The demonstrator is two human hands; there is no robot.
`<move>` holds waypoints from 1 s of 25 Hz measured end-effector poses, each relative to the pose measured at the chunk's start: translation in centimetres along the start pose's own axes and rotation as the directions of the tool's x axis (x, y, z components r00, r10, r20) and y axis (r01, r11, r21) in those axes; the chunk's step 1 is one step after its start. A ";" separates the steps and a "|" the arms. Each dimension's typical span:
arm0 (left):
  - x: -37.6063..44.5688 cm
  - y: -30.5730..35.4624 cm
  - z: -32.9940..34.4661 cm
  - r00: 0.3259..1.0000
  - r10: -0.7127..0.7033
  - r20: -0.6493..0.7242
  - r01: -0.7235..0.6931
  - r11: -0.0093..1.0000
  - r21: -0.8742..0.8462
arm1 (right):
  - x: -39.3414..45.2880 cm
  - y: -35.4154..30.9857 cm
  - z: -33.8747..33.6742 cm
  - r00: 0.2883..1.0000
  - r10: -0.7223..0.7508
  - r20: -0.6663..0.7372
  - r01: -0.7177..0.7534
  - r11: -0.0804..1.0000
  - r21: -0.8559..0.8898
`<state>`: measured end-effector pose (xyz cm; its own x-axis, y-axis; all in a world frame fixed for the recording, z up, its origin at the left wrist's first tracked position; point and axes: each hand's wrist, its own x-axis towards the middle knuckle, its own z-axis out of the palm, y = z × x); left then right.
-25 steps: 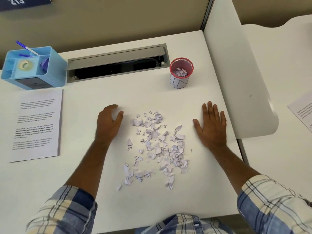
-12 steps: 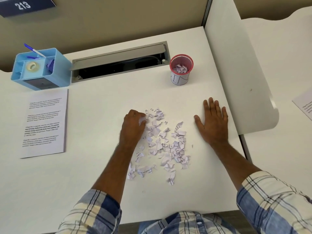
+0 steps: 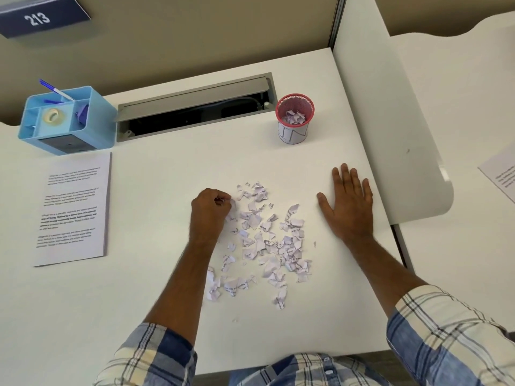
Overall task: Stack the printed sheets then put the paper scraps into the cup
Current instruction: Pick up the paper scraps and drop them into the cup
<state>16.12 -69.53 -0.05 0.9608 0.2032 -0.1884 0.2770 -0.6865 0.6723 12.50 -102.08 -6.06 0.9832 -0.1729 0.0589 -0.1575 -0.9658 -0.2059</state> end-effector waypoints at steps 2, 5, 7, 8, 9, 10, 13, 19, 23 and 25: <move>0.2 0.6 -0.5 0.999 -0.013 -0.031 0.011 0.998 -0.054 | 0.0 0.0 0.0 1.000 0.000 -0.006 0.000 1.000 -0.001; 1.0 2.5 -0.7 1.000 0.009 -0.028 -0.012 0.991 -0.135 | 0.0 0.0 0.1 1.000 -0.002 -0.010 0.002 1.000 -0.010; 1.8 4.8 -0.8 0.997 0.072 -0.014 -0.073 0.987 -0.146 | 0.0 0.1 0.1 1.000 -0.001 -0.015 0.001 1.000 -0.011; 2.3 6.2 -0.7 0.992 0.124 -0.007 -0.124 0.984 -0.129 | 0.0 0.1 0.1 1.000 -0.003 -0.017 0.002 1.000 -0.008; 3.1 7.6 -0.6 0.984 0.177 0.004 -0.176 0.979 -0.103 | 0.0 0.0 0.1 1.000 -0.007 -0.019 0.006 1.000 -0.004; 3.9 8.9 -0.3 0.974 0.224 0.013 -0.222 0.972 -0.080 | 0.1 0.0 0.1 1.000 -0.008 -0.021 0.008 1.000 -0.001; 7.0 13.1 1.3 0.940 0.340 0.026 -0.338 0.940 -0.049 | 0.1 0.1 0.3 1.000 -0.002 -0.019 0.002 1.000 -0.001; 11.2 20.4 4.0 0.859 0.489 0.150 -0.508 0.850 0.139 | 0.1 0.1 0.1 1.000 0.006 -0.018 -0.006 1.000 0.003; 11.9 21.8 4.7 0.822 0.485 0.297 -0.554 0.801 0.225 | 0.1 0.1 0.2 1.000 0.006 -0.024 -0.006 1.000 0.006; 12.3 21.8 5.0 0.822 0.471 0.320 -0.550 0.801 0.235 | 0.2 0.1 0.2 1.000 0.008 -0.026 -0.008 1.000 0.011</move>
<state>34.00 -85.47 8.73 0.9226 -0.3798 -0.0678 -0.3052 -0.8259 0.4740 12.67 -102.17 -6.29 0.9791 -0.1858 0.0827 -0.1642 -0.9622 -0.2173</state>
